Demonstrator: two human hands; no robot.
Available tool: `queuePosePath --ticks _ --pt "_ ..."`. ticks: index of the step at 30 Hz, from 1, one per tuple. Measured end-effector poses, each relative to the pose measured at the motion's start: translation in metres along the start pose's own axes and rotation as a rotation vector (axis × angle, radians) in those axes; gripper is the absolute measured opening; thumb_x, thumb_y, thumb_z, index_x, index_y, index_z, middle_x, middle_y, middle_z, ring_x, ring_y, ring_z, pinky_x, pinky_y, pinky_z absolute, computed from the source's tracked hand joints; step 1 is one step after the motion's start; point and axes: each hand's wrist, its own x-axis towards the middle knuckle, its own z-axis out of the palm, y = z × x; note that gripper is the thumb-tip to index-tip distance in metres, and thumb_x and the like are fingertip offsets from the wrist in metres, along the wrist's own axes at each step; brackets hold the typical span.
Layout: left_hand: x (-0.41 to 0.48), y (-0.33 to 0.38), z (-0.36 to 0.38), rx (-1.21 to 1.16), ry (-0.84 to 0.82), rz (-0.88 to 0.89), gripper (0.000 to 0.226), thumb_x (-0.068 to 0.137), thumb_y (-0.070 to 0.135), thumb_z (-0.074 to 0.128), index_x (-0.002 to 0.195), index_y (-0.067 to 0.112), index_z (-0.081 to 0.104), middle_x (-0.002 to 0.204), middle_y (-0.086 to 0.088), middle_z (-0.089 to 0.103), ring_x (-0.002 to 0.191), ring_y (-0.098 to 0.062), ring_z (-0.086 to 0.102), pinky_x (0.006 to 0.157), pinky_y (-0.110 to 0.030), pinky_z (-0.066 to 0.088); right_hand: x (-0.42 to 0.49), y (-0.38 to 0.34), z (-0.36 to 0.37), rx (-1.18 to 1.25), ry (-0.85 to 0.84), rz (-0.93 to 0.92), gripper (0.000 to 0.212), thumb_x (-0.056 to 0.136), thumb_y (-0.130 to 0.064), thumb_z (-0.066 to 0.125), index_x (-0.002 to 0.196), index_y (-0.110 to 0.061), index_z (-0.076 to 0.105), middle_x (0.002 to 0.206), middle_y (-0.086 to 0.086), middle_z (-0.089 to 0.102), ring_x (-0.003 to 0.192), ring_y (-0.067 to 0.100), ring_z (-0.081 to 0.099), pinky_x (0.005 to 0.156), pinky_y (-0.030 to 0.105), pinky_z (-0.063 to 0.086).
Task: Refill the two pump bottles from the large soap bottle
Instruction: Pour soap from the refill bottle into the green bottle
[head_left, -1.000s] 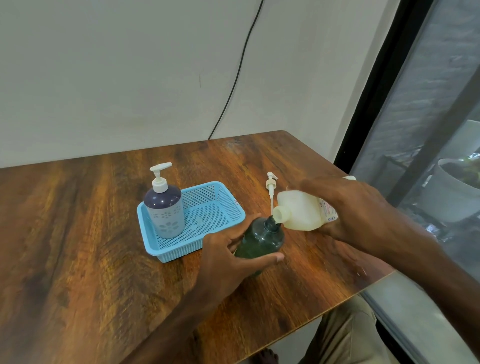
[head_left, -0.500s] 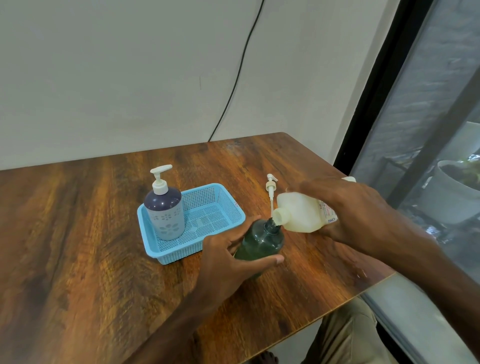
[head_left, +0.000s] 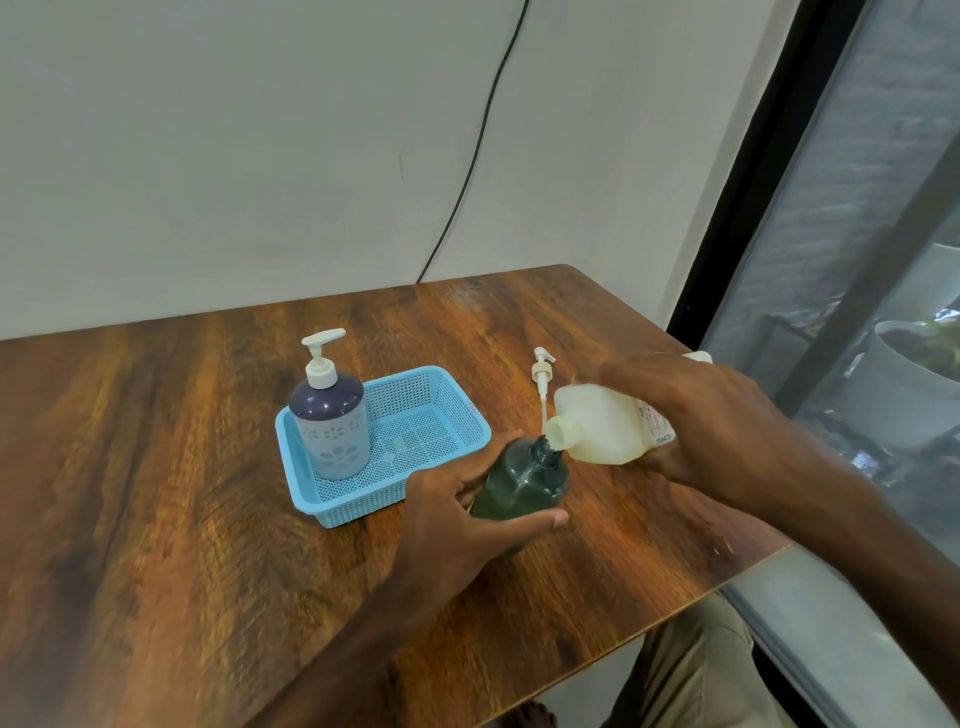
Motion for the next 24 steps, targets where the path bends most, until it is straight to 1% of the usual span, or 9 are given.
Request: queuePosePath --ticks 2,6,10,12,14,16,19,22,24 --pt "0.0 0.0001 -0.0002 0.004 0.002 0.003 0.07 0.063 0.045 0.096 0.125 0.039 0.063 0.115 0.026 0.073 0.11 0.001 0.071 0.086 -0.021 0.061 0.0002 -0.0001 0.0 0.0 0.0 -0.003 0.084 0.066 -0.022 0.093 0.136 -0.039 0.051 0.134 -0.01 0.063 0.126 0.018 0.056 0.083 0.042 0.053" --pt "0.0 -0.0007 0.0001 0.011 -0.003 0.004 0.069 0.063 0.048 0.095 0.124 0.04 0.063 0.115 0.03 0.072 0.111 0.003 0.07 0.086 -0.02 0.061 0.0003 -0.0001 -0.0002 0.006 0.001 -0.008 0.081 0.066 -0.02 0.093 0.135 -0.036 0.054 0.132 -0.008 0.065 0.124 0.019 0.058 0.085 0.039 0.05" --pt "-0.0002 -0.0022 0.0003 0.018 -0.006 0.009 0.071 0.062 0.052 0.093 0.125 0.037 0.063 0.117 0.028 0.071 0.113 0.004 0.069 0.088 -0.019 0.06 -0.0002 -0.0005 -0.0004 0.017 0.003 -0.002 0.081 0.067 -0.018 0.092 0.136 -0.036 0.054 0.133 -0.007 0.064 0.125 0.02 0.057 0.086 0.043 0.052" --pt "0.0 -0.0029 0.0006 0.015 -0.013 0.009 0.073 0.063 0.051 0.094 0.127 0.032 0.066 0.118 0.025 0.072 0.114 0.003 0.069 0.089 -0.019 0.06 -0.0002 -0.0001 -0.0003 0.014 -0.007 0.0 0.081 0.067 -0.018 0.092 0.137 -0.036 0.054 0.134 -0.007 0.063 0.127 0.02 0.056 0.087 0.04 0.049" --pt "0.0004 -0.0034 0.0009 0.01 -0.017 0.012 0.074 0.064 0.047 0.095 0.13 0.026 0.068 0.12 0.02 0.074 0.114 0.001 0.07 0.09 -0.022 0.06 -0.0001 0.0 -0.0003 0.007 -0.011 0.0 0.082 0.066 -0.02 0.093 0.137 -0.036 0.054 0.135 -0.007 0.063 0.127 0.021 0.056 0.088 0.042 0.049" --pt "0.0001 -0.0018 0.0008 0.012 -0.012 0.019 0.071 0.064 0.044 0.096 0.128 0.03 0.067 0.116 0.025 0.073 0.112 0.003 0.07 0.089 -0.019 0.06 -0.0001 0.0 -0.0005 0.003 -0.011 0.0 0.083 0.066 -0.021 0.093 0.137 -0.036 0.053 0.135 -0.007 0.063 0.128 0.022 0.056 0.086 0.046 0.053" --pt "0.0 0.0008 0.0001 0.008 -0.015 0.02 0.069 0.064 0.044 0.095 0.124 0.04 0.063 0.112 0.034 0.071 0.111 0.005 0.069 0.088 -0.015 0.058 -0.0002 -0.0003 -0.0004 0.009 -0.007 -0.004 0.084 0.066 -0.02 0.093 0.137 -0.038 0.052 0.135 -0.008 0.063 0.128 0.022 0.056 0.085 0.048 0.055" --pt "0.0006 0.0013 0.0002 0.016 -0.014 0.013 0.068 0.063 0.048 0.094 0.123 0.043 0.061 0.112 0.033 0.071 0.111 0.005 0.07 0.088 -0.017 0.059 0.0 -0.0001 -0.0002 0.009 -0.001 -0.011 0.084 0.066 -0.02 0.093 0.136 -0.039 0.05 0.135 -0.008 0.063 0.127 0.022 0.057 0.083 0.048 0.055" --pt "0.0007 0.0003 0.0004 0.016 -0.011 0.016 0.07 0.063 0.047 0.094 0.125 0.04 0.062 0.114 0.03 0.071 0.111 0.004 0.069 0.088 -0.016 0.058 0.0004 0.0001 -0.0002 -0.002 -0.008 -0.008 0.083 0.066 -0.02 0.092 0.136 -0.038 0.051 0.134 -0.009 0.063 0.127 0.02 0.056 0.083 0.047 0.056"
